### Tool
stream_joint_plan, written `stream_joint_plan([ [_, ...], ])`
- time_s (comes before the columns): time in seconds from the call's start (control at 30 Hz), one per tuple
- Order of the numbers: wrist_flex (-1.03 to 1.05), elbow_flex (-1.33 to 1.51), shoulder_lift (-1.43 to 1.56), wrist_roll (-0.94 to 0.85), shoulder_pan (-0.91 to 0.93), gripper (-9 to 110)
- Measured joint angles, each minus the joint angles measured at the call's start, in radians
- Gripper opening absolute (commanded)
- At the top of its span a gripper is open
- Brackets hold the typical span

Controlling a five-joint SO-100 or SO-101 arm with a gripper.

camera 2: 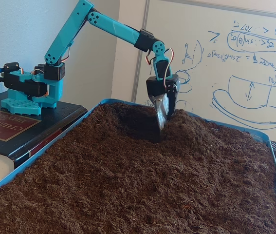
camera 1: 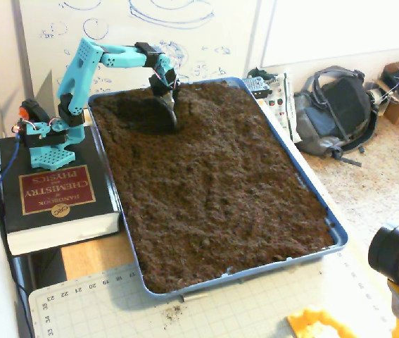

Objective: Build a berm.

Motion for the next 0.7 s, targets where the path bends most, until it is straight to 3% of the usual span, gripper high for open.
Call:
stream_joint_plan([
  [0.5,0.52,-0.012,0.261,0.0,0.046,0],
  [0.7,0.604,0.118,0.261,0.0,0.08,0],
])
